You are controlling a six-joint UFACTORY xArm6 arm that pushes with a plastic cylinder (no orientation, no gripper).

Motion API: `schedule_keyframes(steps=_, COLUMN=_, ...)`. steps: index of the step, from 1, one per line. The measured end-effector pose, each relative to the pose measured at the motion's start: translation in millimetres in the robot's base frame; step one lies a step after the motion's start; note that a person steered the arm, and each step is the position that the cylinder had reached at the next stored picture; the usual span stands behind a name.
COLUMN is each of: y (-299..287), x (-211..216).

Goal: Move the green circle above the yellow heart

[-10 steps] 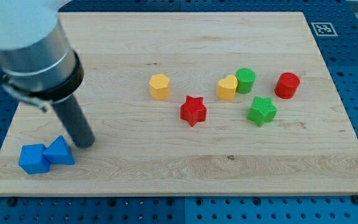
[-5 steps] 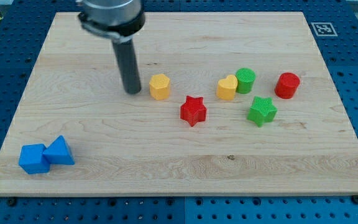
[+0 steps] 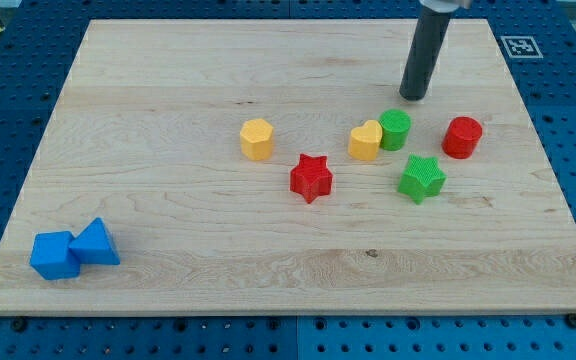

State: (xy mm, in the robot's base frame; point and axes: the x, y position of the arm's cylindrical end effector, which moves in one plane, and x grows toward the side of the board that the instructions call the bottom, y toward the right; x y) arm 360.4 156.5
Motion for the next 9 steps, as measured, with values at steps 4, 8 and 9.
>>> schedule_keyframes(steps=4, y=0, x=66)
schedule_keyframes(steps=8, y=-45, x=54)
schedule_keyframes(steps=9, y=-22, x=62)
